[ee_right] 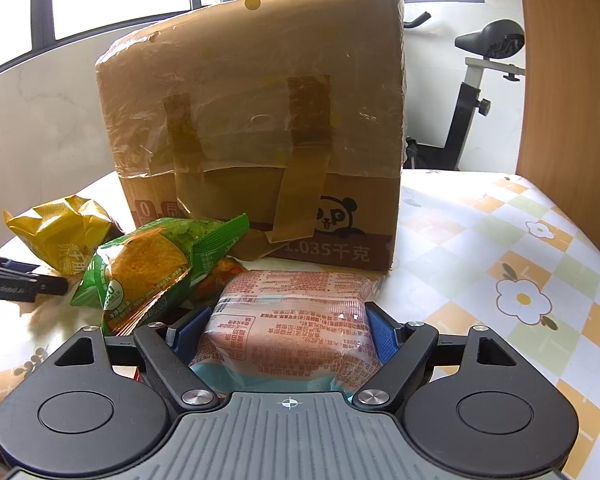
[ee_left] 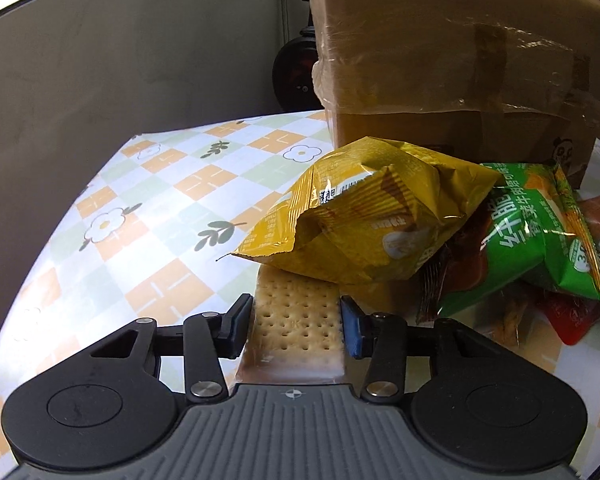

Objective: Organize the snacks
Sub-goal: 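Grasp the wrapped cracker pack with the left tool while the right tool holds the bread pack, then lift both held packs and carry them over the lined box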

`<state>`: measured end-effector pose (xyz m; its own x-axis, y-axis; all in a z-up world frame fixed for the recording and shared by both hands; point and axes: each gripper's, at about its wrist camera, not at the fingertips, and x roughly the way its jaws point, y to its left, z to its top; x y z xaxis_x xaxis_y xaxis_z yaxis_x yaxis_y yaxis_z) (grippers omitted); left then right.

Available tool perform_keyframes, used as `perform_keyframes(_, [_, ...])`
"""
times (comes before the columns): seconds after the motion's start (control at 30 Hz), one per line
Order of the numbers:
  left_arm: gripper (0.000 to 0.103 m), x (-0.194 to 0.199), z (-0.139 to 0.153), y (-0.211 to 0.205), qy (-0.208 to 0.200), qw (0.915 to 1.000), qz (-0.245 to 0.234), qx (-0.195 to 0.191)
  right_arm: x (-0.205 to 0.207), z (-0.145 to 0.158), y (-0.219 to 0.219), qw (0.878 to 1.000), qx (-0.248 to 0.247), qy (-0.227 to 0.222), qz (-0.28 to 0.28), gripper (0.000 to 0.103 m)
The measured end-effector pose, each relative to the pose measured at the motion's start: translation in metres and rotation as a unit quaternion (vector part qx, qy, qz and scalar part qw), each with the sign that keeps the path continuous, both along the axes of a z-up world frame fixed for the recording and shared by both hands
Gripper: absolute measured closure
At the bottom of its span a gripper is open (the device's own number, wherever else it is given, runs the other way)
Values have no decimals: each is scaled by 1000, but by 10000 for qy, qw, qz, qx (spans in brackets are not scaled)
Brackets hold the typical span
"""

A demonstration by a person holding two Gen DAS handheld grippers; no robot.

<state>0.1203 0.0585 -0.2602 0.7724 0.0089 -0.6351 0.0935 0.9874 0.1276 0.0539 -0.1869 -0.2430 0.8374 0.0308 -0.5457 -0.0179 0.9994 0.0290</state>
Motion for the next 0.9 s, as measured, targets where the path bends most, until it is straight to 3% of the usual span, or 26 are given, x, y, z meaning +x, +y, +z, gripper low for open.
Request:
perform_keyframes(0.1, [54, -12, 4, 2, -56, 10000, 30, -54, -1, 1, 0, 10000, -5, 17, -18, 25])
perform_keyframes(0.43, [54, -39, 9, 33, -156, 9944, 716, -759, -4, 5, -8, 9996, 195, 56, -217, 27])
perform_keyframes(0.67, [54, -47, 11, 35, -272, 9933, 835, -745, -5, 7, -14, 9988, 292, 67, -389, 27])
perform_keyframes(0.9, [54, -54, 34, 35, -618, 9909, 785, -897, -11, 18, -19, 9980, 376, -48, -500, 28])
